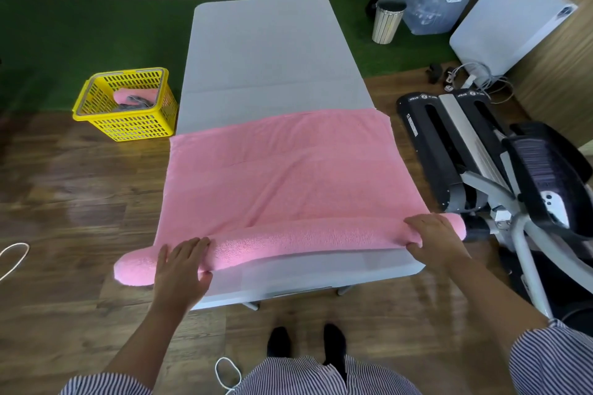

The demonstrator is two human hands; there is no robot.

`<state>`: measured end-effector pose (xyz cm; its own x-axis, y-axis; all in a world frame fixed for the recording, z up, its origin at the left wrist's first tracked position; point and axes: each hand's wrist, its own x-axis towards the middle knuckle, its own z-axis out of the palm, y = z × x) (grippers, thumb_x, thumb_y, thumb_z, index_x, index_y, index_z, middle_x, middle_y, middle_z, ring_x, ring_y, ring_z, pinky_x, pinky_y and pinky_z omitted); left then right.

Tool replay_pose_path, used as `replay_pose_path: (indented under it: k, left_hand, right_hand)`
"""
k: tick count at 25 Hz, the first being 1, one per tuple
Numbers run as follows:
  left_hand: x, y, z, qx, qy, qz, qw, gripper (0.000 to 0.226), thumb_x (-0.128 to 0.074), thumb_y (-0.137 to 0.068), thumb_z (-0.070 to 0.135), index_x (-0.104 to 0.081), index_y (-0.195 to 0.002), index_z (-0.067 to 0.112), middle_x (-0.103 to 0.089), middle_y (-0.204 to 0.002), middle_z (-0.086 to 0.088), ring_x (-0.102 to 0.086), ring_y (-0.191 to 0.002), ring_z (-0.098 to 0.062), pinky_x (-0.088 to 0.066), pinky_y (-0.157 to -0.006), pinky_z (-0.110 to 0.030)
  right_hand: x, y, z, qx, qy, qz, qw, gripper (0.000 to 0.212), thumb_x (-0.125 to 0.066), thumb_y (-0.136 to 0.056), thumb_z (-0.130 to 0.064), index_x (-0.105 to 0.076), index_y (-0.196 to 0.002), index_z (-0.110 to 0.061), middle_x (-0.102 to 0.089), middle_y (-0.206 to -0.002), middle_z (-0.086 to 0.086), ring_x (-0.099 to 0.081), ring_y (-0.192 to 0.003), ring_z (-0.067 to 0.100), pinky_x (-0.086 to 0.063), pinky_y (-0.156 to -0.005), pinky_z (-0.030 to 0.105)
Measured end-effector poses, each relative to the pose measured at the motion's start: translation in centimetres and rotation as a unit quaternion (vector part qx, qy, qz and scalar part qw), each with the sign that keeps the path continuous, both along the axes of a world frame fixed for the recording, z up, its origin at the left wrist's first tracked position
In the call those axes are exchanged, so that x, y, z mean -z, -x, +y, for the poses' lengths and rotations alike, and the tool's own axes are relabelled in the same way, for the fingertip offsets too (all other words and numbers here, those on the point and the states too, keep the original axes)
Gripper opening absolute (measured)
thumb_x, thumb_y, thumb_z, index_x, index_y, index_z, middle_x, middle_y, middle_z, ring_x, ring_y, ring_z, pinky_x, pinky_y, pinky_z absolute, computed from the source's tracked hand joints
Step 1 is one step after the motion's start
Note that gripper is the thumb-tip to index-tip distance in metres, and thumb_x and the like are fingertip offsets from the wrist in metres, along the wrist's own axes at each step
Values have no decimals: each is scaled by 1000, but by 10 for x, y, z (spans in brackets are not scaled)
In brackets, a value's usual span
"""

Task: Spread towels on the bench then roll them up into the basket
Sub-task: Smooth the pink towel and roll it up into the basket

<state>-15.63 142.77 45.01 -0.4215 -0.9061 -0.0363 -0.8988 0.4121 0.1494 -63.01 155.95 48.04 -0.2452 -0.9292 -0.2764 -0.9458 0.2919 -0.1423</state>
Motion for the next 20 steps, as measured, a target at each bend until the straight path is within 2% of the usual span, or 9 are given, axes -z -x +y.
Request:
replay_pose_path:
  k: [2,4,7,9,12,15,17,18,20]
  left_hand:
    - [-5,-3,-5,-1,5,-1,1000,51,-54,-69,34,-65,-114,15,-71,-105,-3,-67,-96,-26,-41,-97,-58]
    - [-10,-2,-10,3,17,1,1000,53,-41,-71,39,-66,-111,16,-71,-102,-2,-67,-94,-26,-40,-99,-56]
    - [-10,3,-12,-2,43,21,999,54,-38,-74,34,-63,-117,14,-66,-116,-5,-61,-109,-26,-33,-103,-58]
    - [-8,8,-10,8,41,25,999,53,-38,-75,34,-62,-119,15,-65,-119,-5,-59,-112,-25,-33,-103,-57]
    - [-1,15,-4,21,41,3,999,56,-59,-68,37,-62,-119,16,-65,-116,-3,-60,-109,-23,-31,-103,-61]
    - [-1,22,-2,13,38,-20,999,67,-84,-54,22,-61,-116,16,-67,-106,-3,-64,-99,-25,-36,-95,-65]
    - [-7,22,-4,15,48,-44,998,52,-76,-61,26,-61,-111,22,-69,-97,0,-67,-88,-23,-41,-88,-59]
    - [-10,19,-7,15,54,-50,997,43,-65,-65,30,-62,-108,24,-70,-93,2,-67,-84,-22,-42,-85,-56]
    - [-15,10,-14,15,63,-45,997,41,-47,-67,32,-64,-104,25,-71,-91,3,-68,-82,-22,-42,-84,-57]
  right_hand:
    - [-9,0,-7,13,-41,7,999,38,-54,-84,-30,-60,-119,-16,-62,-119,1,-51,-114,22,-23,-109,33]
    - [-7,1,-12,16,-33,3,999,40,-51,-81,-34,-61,-116,-17,-62,-118,1,-52,-112,23,-25,-109,37]
    - [6,2,-15,17,91,-27,995,36,-62,-79,-12,-61,-115,-9,-60,-116,7,-57,-106,31,-33,-106,47]
    - [13,-2,-16,13,132,-20,991,28,-57,-84,-7,-64,-111,-9,-64,-113,8,-59,-102,30,-33,-106,49]
    - [18,-8,-12,40,88,-37,995,34,-52,-91,-20,-60,-123,-14,-58,-127,2,-50,-120,21,-18,-116,44]
    - [20,-12,-4,-6,19,-9,1000,57,-61,-83,-28,-46,-135,-15,-47,-138,-2,-36,-133,16,-2,-117,38]
    - [14,-10,-6,-20,1,3,1000,57,-60,-81,-21,-44,-136,-17,-47,-138,-3,-36,-132,14,-2,-117,32]
    - [10,-9,-10,-20,-16,1,1000,54,-57,-83,-23,-45,-135,-19,-48,-138,-4,-38,-131,14,-4,-117,31]
    - [3,-8,-19,-37,-58,-4,998,54,-48,-83,-36,-46,-134,-22,-49,-138,-6,-39,-130,12,-7,-117,32]
